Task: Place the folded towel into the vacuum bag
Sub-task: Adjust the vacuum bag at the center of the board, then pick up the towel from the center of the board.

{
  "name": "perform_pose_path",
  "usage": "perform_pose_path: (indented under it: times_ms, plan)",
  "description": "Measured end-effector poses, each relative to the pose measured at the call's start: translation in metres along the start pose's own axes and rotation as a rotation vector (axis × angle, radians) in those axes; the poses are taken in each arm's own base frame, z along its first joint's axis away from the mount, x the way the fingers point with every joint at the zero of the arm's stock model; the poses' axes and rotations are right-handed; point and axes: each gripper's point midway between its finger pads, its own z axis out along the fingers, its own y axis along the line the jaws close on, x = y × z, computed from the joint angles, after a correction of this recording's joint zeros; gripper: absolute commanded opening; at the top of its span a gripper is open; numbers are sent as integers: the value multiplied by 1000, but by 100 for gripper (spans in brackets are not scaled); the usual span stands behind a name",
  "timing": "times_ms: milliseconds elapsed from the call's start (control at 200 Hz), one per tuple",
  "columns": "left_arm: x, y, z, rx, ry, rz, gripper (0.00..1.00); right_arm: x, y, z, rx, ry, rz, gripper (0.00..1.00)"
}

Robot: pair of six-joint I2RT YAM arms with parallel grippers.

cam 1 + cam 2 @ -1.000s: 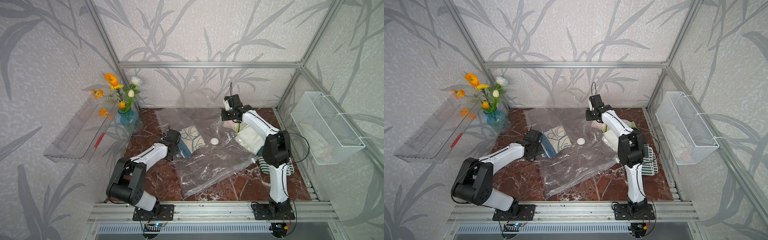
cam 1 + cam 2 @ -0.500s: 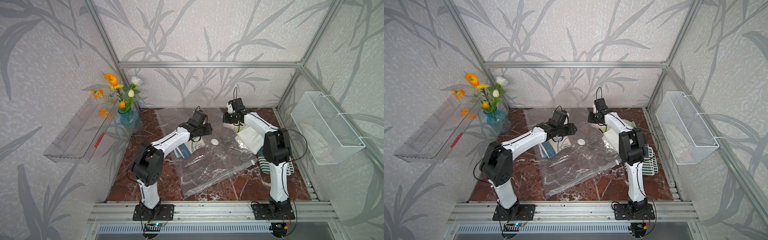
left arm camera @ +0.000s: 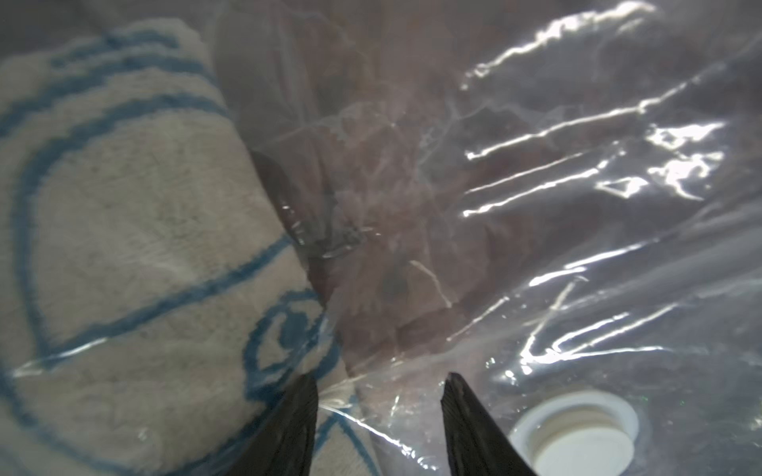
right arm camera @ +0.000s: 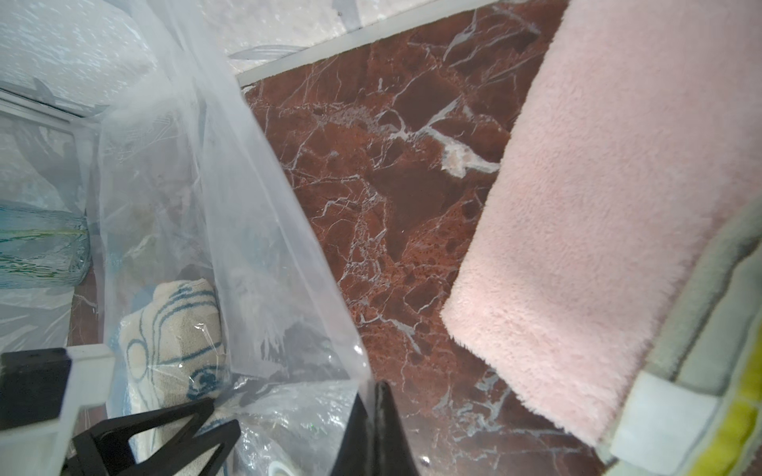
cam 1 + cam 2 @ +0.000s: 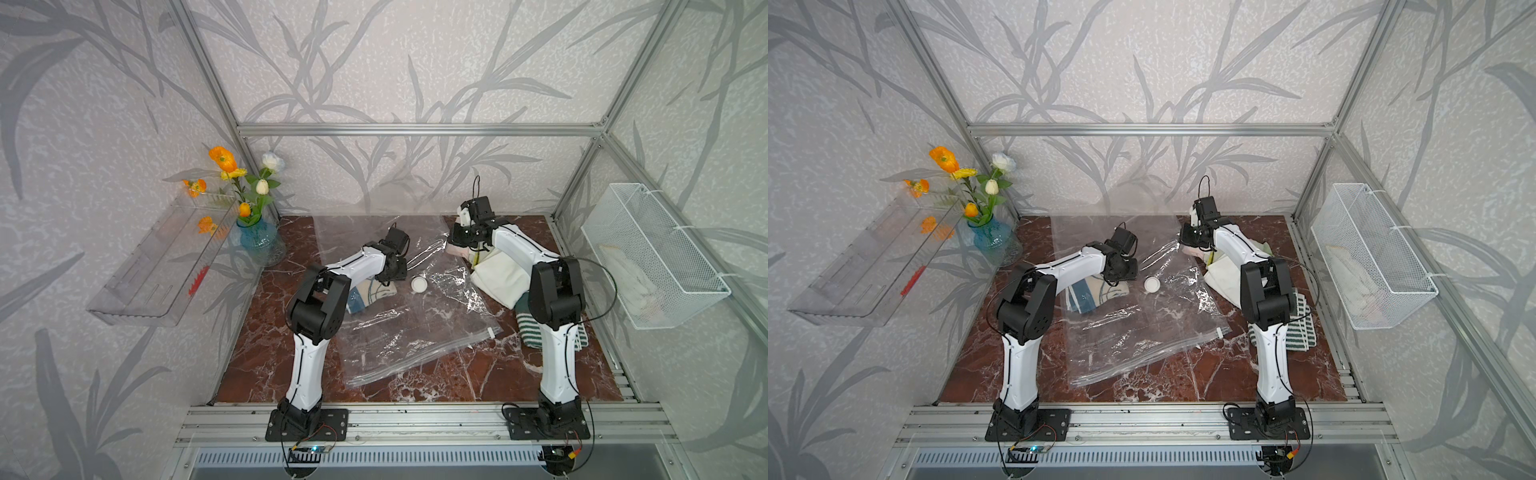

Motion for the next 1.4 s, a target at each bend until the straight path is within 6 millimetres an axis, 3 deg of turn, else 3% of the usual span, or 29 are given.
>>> perform_pose_path:
  times_ms: [120,265,355,455,655,745,855,920,1005,1120,1400]
  plan:
    - [3,-1,-7,40,9,-8,54,-12,9,8,-7,-10,-24,0]
    - [15,-15,-12,132,43,-24,54,-10,11,16,9,22,-56,47]
    - [26,-23,-25,194,60,-37,54,3,3,4,43,58,-56,53]
    - [36,-34,-51,258,48,-37,55,34,-14,-33,106,102,-24,55]
    - [62,-64,-106,371,-4,21,57,86,-56,-139,260,35,61,55]
    - [74,-68,-119,385,-12,46,57,109,-90,-174,333,-4,144,54]
    - [79,-63,-132,378,-36,56,58,141,-140,-197,433,-21,266,54]
    - [79,-60,-140,376,-54,59,59,160,-160,-200,477,2,321,54]
    - [76,-58,-148,376,-82,64,59,171,-175,-198,505,26,367,54]
    - [75,-57,-150,374,-91,64,59,166,-185,-191,500,16,398,54]
    - [86,-52,-141,355,-61,62,59,154,-198,-151,460,36,449,55]
